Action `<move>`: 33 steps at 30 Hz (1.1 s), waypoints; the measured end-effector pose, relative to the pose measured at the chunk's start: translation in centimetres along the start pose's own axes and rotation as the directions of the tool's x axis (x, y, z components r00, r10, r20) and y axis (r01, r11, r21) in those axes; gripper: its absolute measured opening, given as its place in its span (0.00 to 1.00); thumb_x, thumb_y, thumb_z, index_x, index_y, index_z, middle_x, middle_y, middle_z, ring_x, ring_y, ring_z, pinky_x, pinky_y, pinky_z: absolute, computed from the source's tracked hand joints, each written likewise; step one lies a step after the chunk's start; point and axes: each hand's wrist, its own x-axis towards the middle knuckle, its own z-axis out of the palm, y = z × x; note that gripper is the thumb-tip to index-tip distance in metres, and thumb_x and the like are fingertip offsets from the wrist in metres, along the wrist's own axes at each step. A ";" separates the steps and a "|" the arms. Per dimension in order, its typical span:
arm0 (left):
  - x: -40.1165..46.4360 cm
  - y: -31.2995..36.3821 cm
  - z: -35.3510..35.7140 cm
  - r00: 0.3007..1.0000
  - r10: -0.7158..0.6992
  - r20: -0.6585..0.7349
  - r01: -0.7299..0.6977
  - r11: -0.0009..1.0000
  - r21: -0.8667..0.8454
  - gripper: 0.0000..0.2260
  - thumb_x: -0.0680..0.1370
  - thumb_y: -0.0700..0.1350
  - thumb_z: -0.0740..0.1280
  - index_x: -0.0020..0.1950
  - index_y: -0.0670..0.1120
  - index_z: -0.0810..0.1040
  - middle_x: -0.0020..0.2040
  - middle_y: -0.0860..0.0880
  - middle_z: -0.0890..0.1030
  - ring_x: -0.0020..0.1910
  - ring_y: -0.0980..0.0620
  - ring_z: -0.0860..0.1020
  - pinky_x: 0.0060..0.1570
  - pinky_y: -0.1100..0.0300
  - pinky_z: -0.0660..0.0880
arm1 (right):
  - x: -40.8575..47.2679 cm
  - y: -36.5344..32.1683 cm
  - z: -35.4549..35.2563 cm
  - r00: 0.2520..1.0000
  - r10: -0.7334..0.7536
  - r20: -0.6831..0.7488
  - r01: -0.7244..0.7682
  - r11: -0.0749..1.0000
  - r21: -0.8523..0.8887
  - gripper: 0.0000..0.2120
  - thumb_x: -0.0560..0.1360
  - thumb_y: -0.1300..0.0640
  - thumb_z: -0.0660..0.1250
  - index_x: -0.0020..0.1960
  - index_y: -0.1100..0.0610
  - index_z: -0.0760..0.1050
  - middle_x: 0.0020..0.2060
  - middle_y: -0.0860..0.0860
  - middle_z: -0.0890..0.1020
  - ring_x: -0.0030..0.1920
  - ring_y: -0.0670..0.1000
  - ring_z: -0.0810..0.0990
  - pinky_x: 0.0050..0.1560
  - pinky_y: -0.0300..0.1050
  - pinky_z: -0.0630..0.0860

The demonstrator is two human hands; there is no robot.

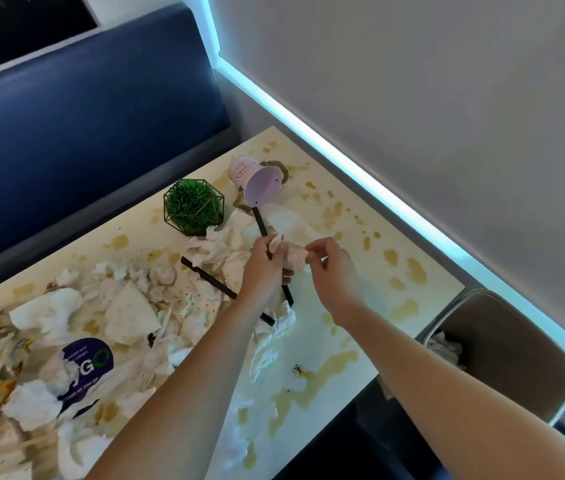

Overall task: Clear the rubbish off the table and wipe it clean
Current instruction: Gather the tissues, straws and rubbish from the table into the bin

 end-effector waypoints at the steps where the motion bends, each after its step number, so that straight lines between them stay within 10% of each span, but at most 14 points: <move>1: 0.2 -0.1 -0.1 1.000 0.004 -0.023 -0.004 1.000 0.001 0.15 0.83 0.50 0.60 0.69 0.48 0.68 0.53 0.47 0.78 0.36 0.50 0.81 0.39 0.57 0.80 | 0.4 0.3 -0.2 0.998 -0.053 -0.017 0.050 0.989 -0.139 0.09 0.80 0.58 0.60 0.55 0.49 0.76 0.51 0.46 0.78 0.52 0.47 0.73 0.49 0.41 0.72; 5: 0.6 0.2 -0.5 0.994 -0.023 -0.102 0.021 0.999 -0.025 0.10 0.82 0.49 0.61 0.62 0.49 0.75 0.45 0.47 0.79 0.32 0.49 0.79 0.30 0.61 0.78 | 2.3 1.5 -0.8 0.975 -0.120 0.186 0.214 0.729 -0.650 0.18 0.79 0.53 0.62 0.68 0.46 0.71 0.60 0.52 0.70 0.60 0.55 0.67 0.62 0.48 0.70; 10: 0.7 -0.1 -0.9 0.989 0.010 -0.148 -0.004 0.999 0.042 0.10 0.82 0.48 0.62 0.59 0.48 0.79 0.37 0.47 0.79 0.25 0.54 0.76 0.26 0.67 0.74 | 3.4 3.1 -0.2 0.953 -0.066 0.296 0.273 0.612 -0.742 0.21 0.79 0.44 0.63 0.70 0.46 0.69 0.61 0.53 0.67 0.61 0.56 0.66 0.62 0.48 0.69; 19: 0.5 0.3 -1.2 0.994 -0.020 -0.109 0.029 0.996 0.085 0.09 0.84 0.48 0.55 0.59 0.53 0.74 0.45 0.50 0.79 0.26 0.50 0.78 0.32 0.56 0.79 | 3.6 4.8 -0.5 0.959 -0.109 0.262 0.249 0.766 -0.593 0.14 0.76 0.69 0.62 0.57 0.59 0.79 0.55 0.53 0.75 0.56 0.53 0.74 0.48 0.39 0.72; 26: 0.3 0.6 -1.1 0.996 -0.066 -0.067 0.071 0.995 0.073 0.15 0.85 0.50 0.52 0.65 0.45 0.71 0.53 0.46 0.75 0.44 0.46 0.80 0.26 0.60 0.78 | 2.7 -1.0 -0.8 0.992 0.074 0.100 -0.090 0.982 0.164 0.14 0.72 0.58 0.74 0.54 0.50 0.73 0.44 0.48 0.81 0.41 0.46 0.79 0.37 0.31 0.72; 33: -0.1 2.3 -1.8 0.993 -0.111 0.045 0.111 0.994 -0.016 0.17 0.79 0.67 0.52 0.46 0.59 0.73 0.52 0.48 0.80 0.50 0.50 0.80 0.32 0.60 0.78 | 1.9 -3.0 1.3 0.988 -0.019 0.157 0.008 0.998 0.070 0.05 0.72 0.54 0.73 0.46 0.45 0.80 0.44 0.43 0.81 0.46 0.45 0.74 0.43 0.34 0.69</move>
